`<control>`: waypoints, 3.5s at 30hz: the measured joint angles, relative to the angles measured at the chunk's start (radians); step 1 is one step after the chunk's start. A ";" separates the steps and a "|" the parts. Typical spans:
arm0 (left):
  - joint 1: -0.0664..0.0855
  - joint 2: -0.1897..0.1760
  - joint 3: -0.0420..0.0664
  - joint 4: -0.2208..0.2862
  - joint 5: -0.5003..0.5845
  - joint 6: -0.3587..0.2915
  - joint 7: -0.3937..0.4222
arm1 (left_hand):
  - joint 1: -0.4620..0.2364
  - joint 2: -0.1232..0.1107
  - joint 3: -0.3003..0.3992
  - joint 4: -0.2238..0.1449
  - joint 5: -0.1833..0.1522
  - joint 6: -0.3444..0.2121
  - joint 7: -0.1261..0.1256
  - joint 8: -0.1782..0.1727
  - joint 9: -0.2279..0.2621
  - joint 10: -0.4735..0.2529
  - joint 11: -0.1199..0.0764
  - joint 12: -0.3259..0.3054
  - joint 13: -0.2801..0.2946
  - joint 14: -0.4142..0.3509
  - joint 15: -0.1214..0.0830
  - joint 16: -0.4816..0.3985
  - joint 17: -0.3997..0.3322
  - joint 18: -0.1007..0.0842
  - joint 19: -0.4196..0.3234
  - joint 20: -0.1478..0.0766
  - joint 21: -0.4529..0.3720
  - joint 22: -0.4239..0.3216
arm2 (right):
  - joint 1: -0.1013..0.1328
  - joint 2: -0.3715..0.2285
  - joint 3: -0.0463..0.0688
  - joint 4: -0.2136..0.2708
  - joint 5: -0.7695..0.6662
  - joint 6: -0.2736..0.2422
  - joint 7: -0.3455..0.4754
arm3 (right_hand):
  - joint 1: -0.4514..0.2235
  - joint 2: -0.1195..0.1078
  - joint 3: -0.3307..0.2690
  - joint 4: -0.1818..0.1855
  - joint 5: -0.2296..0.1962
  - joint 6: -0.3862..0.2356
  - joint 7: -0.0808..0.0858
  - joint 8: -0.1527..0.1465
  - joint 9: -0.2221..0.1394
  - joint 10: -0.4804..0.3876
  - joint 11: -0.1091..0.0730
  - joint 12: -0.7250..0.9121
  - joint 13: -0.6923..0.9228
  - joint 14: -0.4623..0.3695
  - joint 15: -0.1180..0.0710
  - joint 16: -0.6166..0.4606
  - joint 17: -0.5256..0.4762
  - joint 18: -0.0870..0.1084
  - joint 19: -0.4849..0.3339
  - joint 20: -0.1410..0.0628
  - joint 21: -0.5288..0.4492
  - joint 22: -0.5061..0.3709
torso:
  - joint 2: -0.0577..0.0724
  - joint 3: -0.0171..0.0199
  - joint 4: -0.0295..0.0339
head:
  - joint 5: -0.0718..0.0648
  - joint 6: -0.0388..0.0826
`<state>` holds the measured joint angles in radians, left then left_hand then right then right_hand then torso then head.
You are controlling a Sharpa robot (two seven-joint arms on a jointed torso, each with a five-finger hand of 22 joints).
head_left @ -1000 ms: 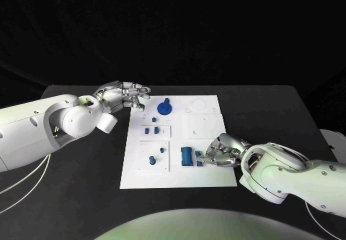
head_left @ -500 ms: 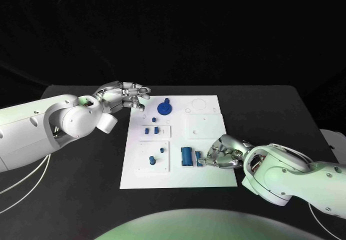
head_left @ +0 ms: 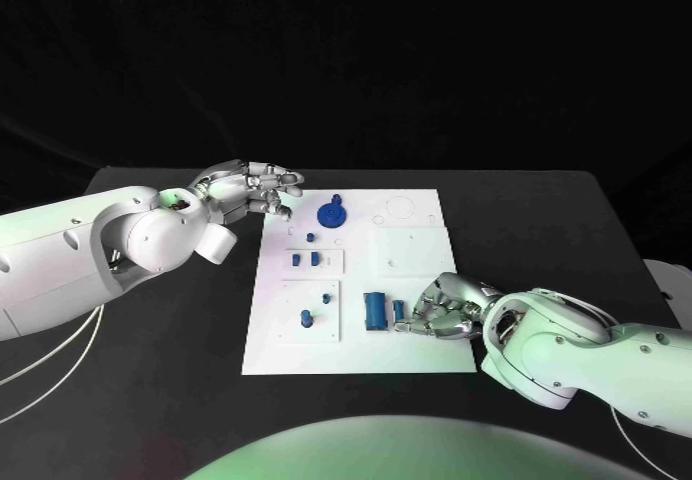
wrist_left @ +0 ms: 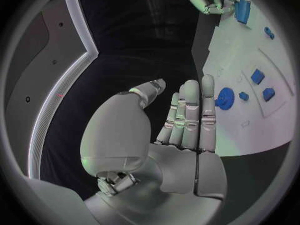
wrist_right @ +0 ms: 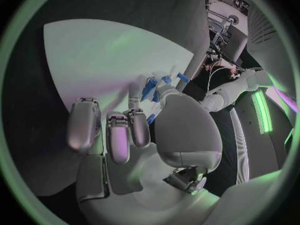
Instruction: Assemble the parts on the task board
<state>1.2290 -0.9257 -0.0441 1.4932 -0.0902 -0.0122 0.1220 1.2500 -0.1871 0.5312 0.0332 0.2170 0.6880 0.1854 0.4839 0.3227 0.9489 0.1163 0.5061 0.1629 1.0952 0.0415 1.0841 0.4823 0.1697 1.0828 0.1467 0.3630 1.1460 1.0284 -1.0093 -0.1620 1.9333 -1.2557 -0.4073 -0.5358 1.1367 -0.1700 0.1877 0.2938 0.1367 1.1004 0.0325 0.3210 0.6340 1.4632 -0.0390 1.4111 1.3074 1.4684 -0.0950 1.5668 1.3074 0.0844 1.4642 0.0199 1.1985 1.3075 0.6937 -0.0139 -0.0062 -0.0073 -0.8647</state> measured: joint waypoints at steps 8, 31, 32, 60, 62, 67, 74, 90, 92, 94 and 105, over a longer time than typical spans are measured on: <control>0.000 0.000 0.000 0.000 0.000 0.000 0.000 | 0.000 0.000 0.000 0.000 0.000 0.000 0.000 0.000 0.000 0.000 0.000 0.000 0.000 0.000 0.000 0.000 0.000 0.000 0.000 0.000 0.000 0.000 | 0.000 0.008 0.000 -0.020 -0.001 0.003 0.006 | 0.017 0.007 0.000 0.000 -0.007 0.005 -0.005 0.004 0.004 0.000 0.000 0.000 0.000 0.000 0.000 0.000 0.000 0.000 0.000 0.000 0.000 0.000 | 0.000 0.0004 -0.0005 | 0.000 -0.001; -0.006 0.004 -0.001 -0.004 0.000 0.001 -0.001 | 0.000 0.000 0.001 0.007 0.000 0.000 0.000 0.003 0.000 0.000 0.000 0.000 -0.002 0.000 0.000 0.000 0.000 0.000 0.000 0.000 0.000 -0.001 | 0.051 -0.025 0.006 0.011 0.002 -0.026 0.025 | 0.011 0.012 -0.011 0.003 0.008 0.007 0.000 0.003 0.000 0.000 0.000 0.000 0.000 0.000 0.000 0.000 0.000 0.000 0.000 0.000 0.000 0.001 | -0.003 0.0004 -0.0006 | -0.007 0.012; -0.007 0.004 -0.001 -0.004 0.000 0.001 -0.001 | 0.000 0.000 0.001 0.007 0.000 0.000 0.000 0.003 0.000 0.000 0.000 0.000 -0.002 0.000 0.000 0.000 0.000 0.000 0.000 0.000 0.000 -0.001 | 0.053 -0.023 0.006 0.007 0.004 -0.027 0.027 | 0.011 0.012 -0.011 0.003 0.010 0.007 0.000 0.003 0.000 0.000 0.000 0.000 0.000 0.000 0.000 0.000 0.000 0.000 0.000 0.000 0.000 0.001 | -0.002 0.0005 -0.0002 | -0.007 0.013; -0.009 0.003 -0.001 -0.003 0.000 0.003 -0.001 | 0.000 0.000 0.001 0.007 0.000 0.000 0.000 0.003 0.000 0.000 0.000 0.000 -0.002 0.000 0.000 0.000 0.000 0.000 0.000 0.000 0.000 -0.001 | 0.043 0.045 0.004 -0.064 -0.020 0.032 0.015 | 0.035 0.007 -0.011 0.003 0.014 0.007 0.000 0.004 0.001 0.000 0.000 0.000 0.001 0.000 0.000 0.000 0.000 0.000 0.000 0.000 -0.004 0.000 | 0.000 -0.0001 -0.0009 | -0.001 0.004; -0.009 0.003 -0.001 -0.003 0.000 0.003 -0.001 | 0.000 0.000 0.001 0.007 0.000 0.000 0.000 0.003 0.000 0.000 0.000 0.000 -0.002 0.000 0.000 0.000 0.000 0.000 0.000 0.000 0.000 -0.001 | 0.041 0.048 0.004 -0.068 -0.028 0.037 0.011 | 0.035 0.007 -0.011 0.003 0.014 0.007 0.000 0.004 0.001 0.000 0.000 0.000 0.001 0.000 0.000 0.000 0.000 0.000 0.000 0.000 -0.004 0.000 | 0.000 0.0000 -0.0010 | -0.001 0.004; -0.009 0.002 -0.001 -0.003 0.000 0.003 -0.001 | 0.000 0.000 0.001 0.007 0.000 0.000 0.000 0.003 0.000 0.000 0.000 0.000 -0.002 0.000 0.000 0.000 0.000 0.000 0.000 0.000 0.000 -0.001 | 0.036 0.053 0.004 -0.072 -0.046 0.045 0.004 | 0.039 0.011 -0.008 0.000 0.014 0.007 0.000 0.004 0.004 0.000 0.000 0.000 0.001 0.000 0.000 0.000 0.000 0.000 0.000 0.000 -0.004 0.000 | 0.000 0.0000 -0.0012 | -0.001 0.003; -0.009 0.002 -0.001 -0.003 0.000 0.003 -0.001 | 0.000 0.000 0.001 0.007 0.000 0.000 0.000 0.003 0.000 0.000 0.000 0.000 -0.002 0.000 0.000 0.000 0.000 0.000 0.000 0.000 0.000 -0.001 | 0.033 0.050 0.005 -0.066 -0.065 0.045 -0.001 | 0.043 0.007 -0.008 0.000 0.014 0.007 0.000 0.004 0.004 0.000 0.000 0.000 0.000 0.000 0.000 0.000 0.000 0.000 0.000 0.000 -0.004 0.000 | 0.000 0.0001 -0.0012 | -0.002 0.004; -0.017 0.006 -0.002 -0.004 0.001 0.000 0.002 | 0.000 0.000 0.001 0.007 0.000 -0.007 0.000 0.003 0.000 0.000 0.000 0.004 -0.003 0.000 0.000 0.000 -0.001 0.000 0.000 0.000 -0.008 -0.003 | 0.054 0.017 0.004 -0.053 0.013 -0.097 0.144 | 0.050 -0.002 -0.015 -0.001 0.041 -0.026 0.013 -0.004 0.010 -0.011 0.011 -0.059 0.000 0.000 0.000 -0.008 0.000 0.000 0.000 0.000 -0.078 0.000 | -0.009 -0.0028 -0.0043 | -0.005 0.027; -0.020 0.009 -0.002 -0.005 0.003 -0.003 0.006 | 0.000 0.000 0.001 0.007 0.000 -0.007 0.000 0.003 0.000 0.000 0.000 0.004 -0.003 0.000 0.000 0.000 -0.001 0.000 0.000 0.000 -0.008 -0.003 | 0.068 0.022 0.004 -0.085 0.076 -0.129 0.226 | 0.071 0.006 -0.004 -0.003 0.053 -0.053 0.021 -0.016 0.013 -0.018 0.018 -0.065 0.000 -0.003 0.008 -0.008 0.000 0.000 0.000 0.000 -0.089 0.000 | -0.012 -0.0047 -0.0050 | -0.005 0.034; -0.022 0.014 -0.002 -0.008 0.006 -0.007 0.013 | -0.002 0.002 0.001 0.007 0.000 -0.007 0.000 0.008 0.000 0.000 0.000 0.004 -0.003 0.000 0.000 0.000 -0.001 0.000 0.000 0.000 -0.008 -0.003 | 0.083 0.030 0.004 -0.122 0.145 -0.150 0.302 | 0.097 0.006 0.012 -0.006 0.069 -0.077 0.030 -0.024 0.015 -0.042 0.027 -0.102 0.000 -0.002 0.014 -0.020 0.000 0.000 -0.007 0.007 -0.146 0.000 | -0.018 -0.0081 -0.0055 | -0.005 0.042; -0.044 0.074 -0.001 -0.083 0.046 -0.141 0.171 | -0.008 0.008 0.018 0.024 -0.002 0.011 0.001 0.001 -0.021 -0.045 0.019 -0.038 -0.040 -0.111 0.024 -0.085 -0.042 0.000 -0.060 0.013 -0.079 -0.033 | 0.147 0.157 0.007 -0.462 0.657 -0.160 0.703 | 0.203 -0.033 0.189 -0.030 0.184 -0.209 0.103 -0.062 -0.013 -0.505 0.106 -0.711 -0.511 -0.289 0.097 -0.474 -0.507 0.086 -0.331 0.087 -0.884 -0.125 | -0.060 -0.0219 -0.0055 | -0.012 0.131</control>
<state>1.1848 -0.8519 -0.0455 1.4098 -0.0445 -0.1533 0.2928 1.2420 -0.1791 0.5493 0.0567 0.2145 0.6991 0.1864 0.4853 0.3015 0.9036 0.1356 0.4677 0.1226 0.9840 0.0658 0.9993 0.4406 0.1698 1.0229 0.1593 0.2843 1.1130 1.1755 -0.8525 -0.1546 1.4709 -0.5987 -0.5674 0.1674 1.3402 -0.2029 0.3765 0.2639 0.3212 0.8909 0.1352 0.2590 0.6206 0.9579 0.0670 0.7005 0.7967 1.1793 0.0025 1.0926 0.8003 0.1700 1.1328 0.1073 0.3147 1.1824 0.6341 -0.0358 -0.0117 -0.0196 -0.7334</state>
